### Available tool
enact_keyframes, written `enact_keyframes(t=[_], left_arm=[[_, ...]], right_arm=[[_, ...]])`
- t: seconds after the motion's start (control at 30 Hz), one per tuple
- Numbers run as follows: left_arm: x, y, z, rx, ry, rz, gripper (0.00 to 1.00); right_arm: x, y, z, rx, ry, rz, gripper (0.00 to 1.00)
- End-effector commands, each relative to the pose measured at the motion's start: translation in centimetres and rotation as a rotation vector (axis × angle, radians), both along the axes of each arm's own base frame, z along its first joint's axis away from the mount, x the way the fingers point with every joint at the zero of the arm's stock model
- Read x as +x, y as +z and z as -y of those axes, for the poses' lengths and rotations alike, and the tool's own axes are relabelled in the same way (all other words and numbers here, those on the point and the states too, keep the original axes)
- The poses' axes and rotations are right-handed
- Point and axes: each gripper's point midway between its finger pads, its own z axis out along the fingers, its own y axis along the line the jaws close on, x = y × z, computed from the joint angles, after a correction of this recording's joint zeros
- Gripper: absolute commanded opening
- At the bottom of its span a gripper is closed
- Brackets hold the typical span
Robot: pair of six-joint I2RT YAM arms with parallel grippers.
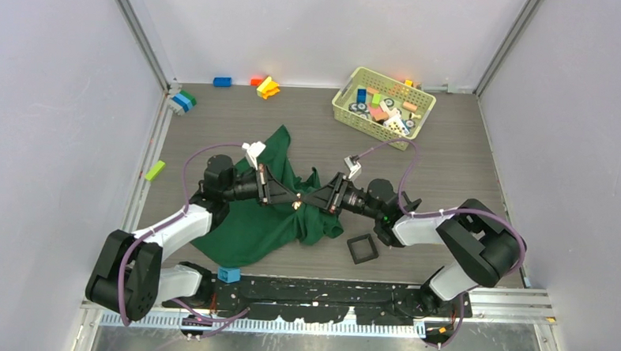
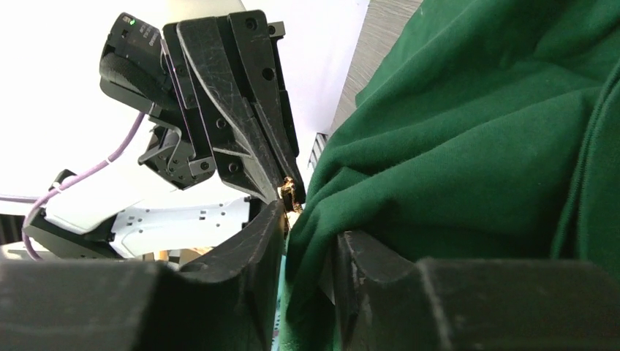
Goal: Remove the brooch from the garment
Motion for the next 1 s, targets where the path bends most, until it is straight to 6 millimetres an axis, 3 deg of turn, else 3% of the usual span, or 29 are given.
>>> enact_keyframes(t=[0.0, 0.07, 0.13, 0.23, 0.33, 0.57, 0.77, 0.97], left_arm=[[0.5, 2.4, 0.1, -0.030, -0.009, 0.107, 0.00], [0.7, 2.3, -0.1, -0.027, -0.001, 0.106, 0.00], [0.8, 2.2, -0.4, -0.021, 0.008, 0.103, 0.00], [1.0, 1.9, -1.0, 0.014, 0.021, 0.112, 0.00], [1.0, 1.3, -1.5, 0.062, 0.039, 0.101, 0.00], [1.4, 0.3, -3.3, 0.234, 0.119, 0.111, 0.00], [2.0, -2.9, -8.0, 0.603, 0.262, 0.098, 0.00], [1.5, -5.7, -9.9, 0.885, 0.300, 0.076, 0.00]], right_arm=[[-1.3, 2.4, -0.7, 0.029, 0.050, 0.110, 0.38], [-1.5, 3.3, -0.5, 0.063, 0.042, 0.132, 0.42], [-1.4, 3.2, -0.2, 0.062, 0.026, 0.136, 0.45], [-1.5, 3.1, 0.2, 0.063, 0.007, 0.143, 0.56], [-1.6, 3.3, 0.4, 0.070, 0.003, 0.146, 0.59], [-1.6, 2.1, 0.7, 0.013, -0.009, 0.148, 0.56], [-1.4, 2.0, 0.9, 0.008, -0.026, 0.145, 0.46], [0.1, 2.8, 2.2, -0.005, -0.145, 0.162, 0.46]])
